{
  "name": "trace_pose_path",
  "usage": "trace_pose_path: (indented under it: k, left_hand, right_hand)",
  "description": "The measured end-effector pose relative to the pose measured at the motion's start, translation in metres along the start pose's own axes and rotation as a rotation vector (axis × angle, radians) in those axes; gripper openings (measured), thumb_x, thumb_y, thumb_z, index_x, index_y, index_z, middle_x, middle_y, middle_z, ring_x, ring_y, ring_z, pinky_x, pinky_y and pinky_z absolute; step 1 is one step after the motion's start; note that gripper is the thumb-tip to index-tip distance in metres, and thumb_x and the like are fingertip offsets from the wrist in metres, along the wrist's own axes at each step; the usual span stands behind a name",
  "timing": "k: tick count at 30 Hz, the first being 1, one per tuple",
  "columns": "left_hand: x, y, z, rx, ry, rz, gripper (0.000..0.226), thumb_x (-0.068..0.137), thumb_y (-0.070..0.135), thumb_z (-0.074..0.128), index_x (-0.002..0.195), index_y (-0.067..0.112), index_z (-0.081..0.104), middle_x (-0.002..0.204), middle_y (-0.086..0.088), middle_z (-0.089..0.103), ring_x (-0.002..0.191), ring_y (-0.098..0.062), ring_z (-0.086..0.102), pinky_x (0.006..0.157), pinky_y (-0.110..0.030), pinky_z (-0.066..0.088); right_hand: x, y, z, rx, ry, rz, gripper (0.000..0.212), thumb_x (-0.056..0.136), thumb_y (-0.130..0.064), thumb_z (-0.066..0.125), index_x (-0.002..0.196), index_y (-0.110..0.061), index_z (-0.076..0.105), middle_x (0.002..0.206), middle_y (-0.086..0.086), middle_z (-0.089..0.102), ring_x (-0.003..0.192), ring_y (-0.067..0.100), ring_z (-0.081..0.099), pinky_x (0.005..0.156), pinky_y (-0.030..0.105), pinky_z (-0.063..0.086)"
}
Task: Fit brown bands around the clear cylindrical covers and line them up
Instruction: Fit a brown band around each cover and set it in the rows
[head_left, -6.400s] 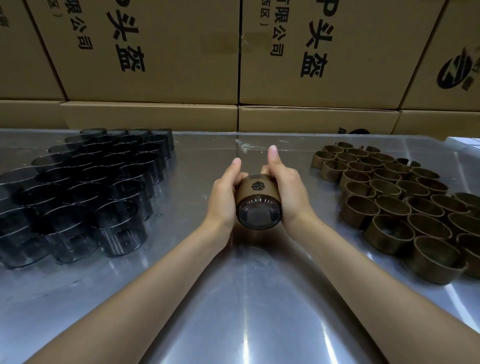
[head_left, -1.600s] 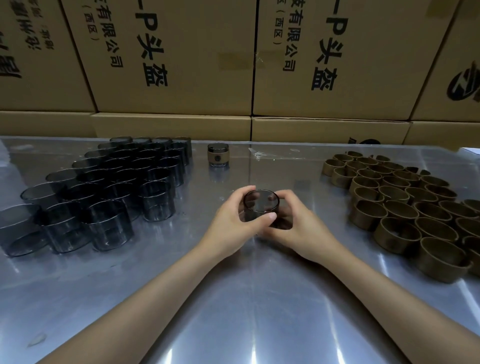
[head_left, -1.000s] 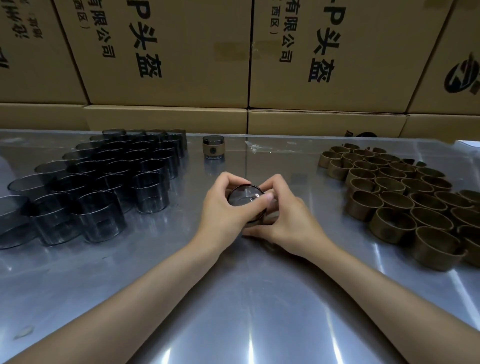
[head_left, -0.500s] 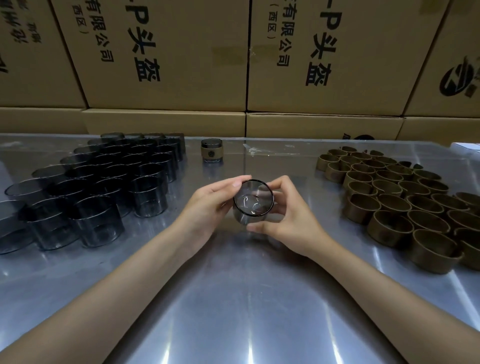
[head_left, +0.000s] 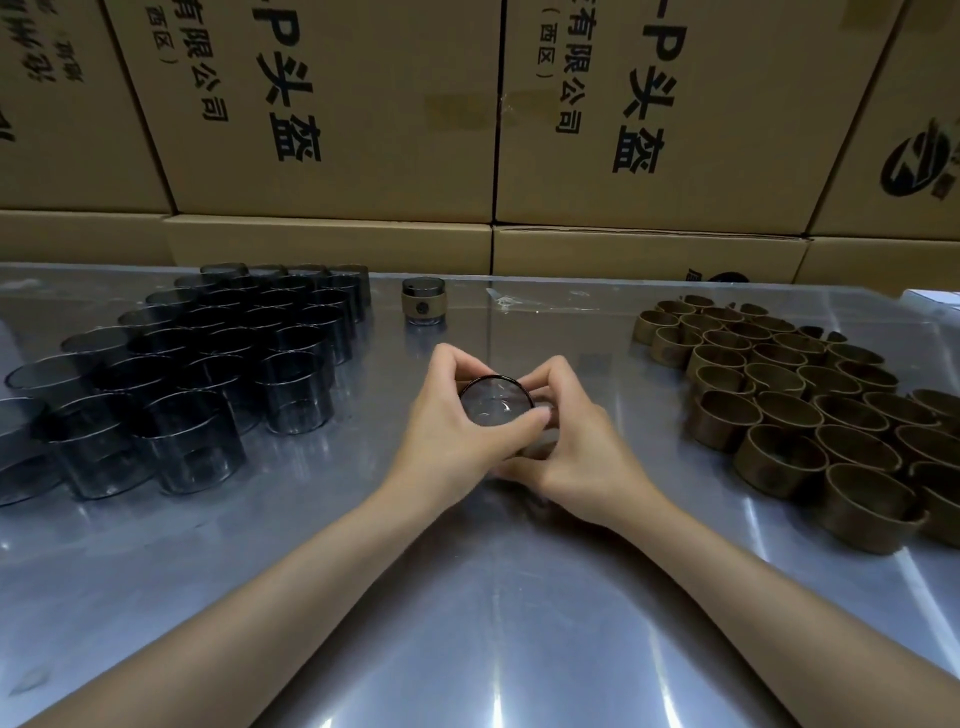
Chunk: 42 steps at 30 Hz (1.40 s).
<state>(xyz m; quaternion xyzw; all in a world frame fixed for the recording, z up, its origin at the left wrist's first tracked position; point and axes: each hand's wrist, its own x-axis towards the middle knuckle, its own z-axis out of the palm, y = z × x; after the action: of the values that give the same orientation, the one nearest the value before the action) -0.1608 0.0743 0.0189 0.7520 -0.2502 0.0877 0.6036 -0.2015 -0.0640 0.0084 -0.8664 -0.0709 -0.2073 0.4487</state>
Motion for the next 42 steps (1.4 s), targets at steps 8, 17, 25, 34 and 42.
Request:
trace_pose_path:
  k: [8, 17, 25, 34, 42]
  left_hand:
    - [0.000, 0.008, -0.004, -0.337, -0.137, -0.095, 0.036, 0.081, 0.036, 0.062, 0.113, 0.020, 0.059, 0.105, 0.007, 0.064, 0.095, 0.001, 0.062, 0.082, -0.013, 0.047]
    - [-0.004, 0.004, -0.007, -0.321, -0.146, -0.042, 0.073, 0.078, 0.035, 0.059, 0.146, 0.019, 0.037, 0.140, 0.006, 0.050, 0.118, 0.009, 0.053, 0.095, -0.013, 0.045]
    - [-0.013, 0.019, 0.002, -0.216, -0.087, 0.106, 0.075, 0.067, 0.041, 0.076, 0.134, 0.015, 0.053, 0.123, 0.011, 0.063, 0.115, 0.001, 0.058, 0.095, -0.016, 0.044]
    - [-0.013, 0.035, 0.009, -0.393, 0.119, -0.103, 0.029, 0.075, 0.024, 0.081, 0.094, 0.009, 0.067, 0.082, -0.004, 0.072, 0.064, -0.007, 0.067, 0.045, -0.019, 0.048]
    - [-0.006, 0.040, -0.001, -0.590, -0.095, -0.261, 0.028, 0.089, 0.030, 0.066, 0.092, 0.002, 0.070, 0.071, -0.007, 0.073, 0.052, -0.012, 0.065, 0.044, -0.019, 0.051]
  right_hand:
    - [0.001, -0.004, -0.003, 0.132, 0.014, 0.047, 0.068, 0.067, -0.023, 0.087, 0.115, -0.040, 0.042, 0.113, -0.011, 0.057, 0.109, 0.008, 0.054, 0.093, 0.042, 0.050]
    - [0.005, -0.011, -0.009, 0.541, 0.049, 0.288, 0.046, 0.079, -0.014, 0.077, 0.120, -0.025, 0.057, 0.106, -0.005, 0.065, 0.087, 0.006, 0.066, 0.072, 0.025, 0.055]
    - [0.005, -0.023, -0.006, 1.111, -0.197, 0.493, 0.046, 0.071, -0.059, 0.065, 0.087, -0.016, 0.073, 0.081, 0.005, 0.064, 0.063, 0.019, 0.062, 0.060, 0.027, 0.053]
    - [0.006, -0.024, 0.015, 0.744, -0.043, 0.376, 0.063, 0.078, -0.073, 0.031, 0.066, -0.022, 0.067, 0.053, 0.002, 0.047, 0.039, 0.016, 0.034, 0.040, 0.023, 0.030]
    - [0.005, -0.020, 0.000, 0.966, -0.164, 0.478, 0.063, 0.084, -0.067, 0.029, 0.073, -0.013, 0.057, 0.047, 0.007, 0.039, 0.032, 0.012, 0.020, 0.036, 0.016, 0.019]
